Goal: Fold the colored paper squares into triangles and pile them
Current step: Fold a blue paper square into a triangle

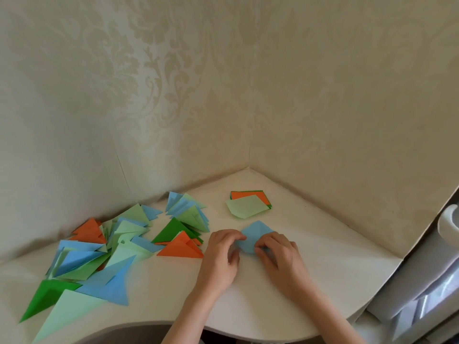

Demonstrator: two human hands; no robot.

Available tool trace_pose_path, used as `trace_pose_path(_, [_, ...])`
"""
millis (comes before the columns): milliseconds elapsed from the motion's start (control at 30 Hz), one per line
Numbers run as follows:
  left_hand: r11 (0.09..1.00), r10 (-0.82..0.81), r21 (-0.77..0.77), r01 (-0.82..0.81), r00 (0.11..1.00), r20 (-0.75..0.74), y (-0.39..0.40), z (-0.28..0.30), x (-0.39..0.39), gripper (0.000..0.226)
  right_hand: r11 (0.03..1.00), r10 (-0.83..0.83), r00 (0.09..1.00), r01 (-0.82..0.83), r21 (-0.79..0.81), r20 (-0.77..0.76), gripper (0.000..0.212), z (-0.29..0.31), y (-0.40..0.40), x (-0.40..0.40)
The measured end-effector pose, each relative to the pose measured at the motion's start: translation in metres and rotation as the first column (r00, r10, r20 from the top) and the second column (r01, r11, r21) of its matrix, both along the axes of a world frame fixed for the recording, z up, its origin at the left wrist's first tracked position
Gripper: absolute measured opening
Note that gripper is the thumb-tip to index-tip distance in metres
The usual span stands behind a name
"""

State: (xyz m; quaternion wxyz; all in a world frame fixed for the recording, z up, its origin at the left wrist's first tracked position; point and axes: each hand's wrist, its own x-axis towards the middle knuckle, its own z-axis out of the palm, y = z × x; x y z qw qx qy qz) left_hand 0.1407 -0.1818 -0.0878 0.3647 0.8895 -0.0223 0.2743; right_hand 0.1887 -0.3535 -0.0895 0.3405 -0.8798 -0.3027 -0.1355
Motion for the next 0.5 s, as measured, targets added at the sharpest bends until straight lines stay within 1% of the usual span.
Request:
trace_pose_path(133, [0.999,0.027,-0.026,-0.026,0.999,0.026,0.0006,-0.0003,0.001,0.029,0.992,0.027,0.999,-0.032,0.12,0.04,0.005,0.0028,-0.0028,0.0011])
trace_pose_path(267, [0.999,0.033,-0.003,-0.033,0.999,0.001,0.0003,-0.0001,-0.0001,0.021,0.989,-0.007,1.0,0.006,0.151,0.008,0.004,-0.0003,-0.0043,0.004])
trace_pose_path(333, [0.999,0.029,0.028,-0.029,0.999,-0.019,-0.0006,-0.0012,0.0001,0.018,0.983,-0.053,0.998,0.058,0.172,-0.032,0.01,0.0,-0.0046,0.0036])
trace_pose_path(400, [0.999,0.022,0.044,-0.021,1.0,-0.018,-0.0009,-0.0028,0.0001,0.017,0.983,-0.066,0.997,0.07,0.169,-0.028,0.007,-0.0008,-0.0051,0.0038])
trace_pose_path(500, [1.0,0.023,0.01,-0.023,0.999,-0.024,0.0001,-0.0032,0.0012,0.016,0.99,-0.062,0.998,0.062,0.127,0.0,0.028,-0.0027,-0.0031,0.0035])
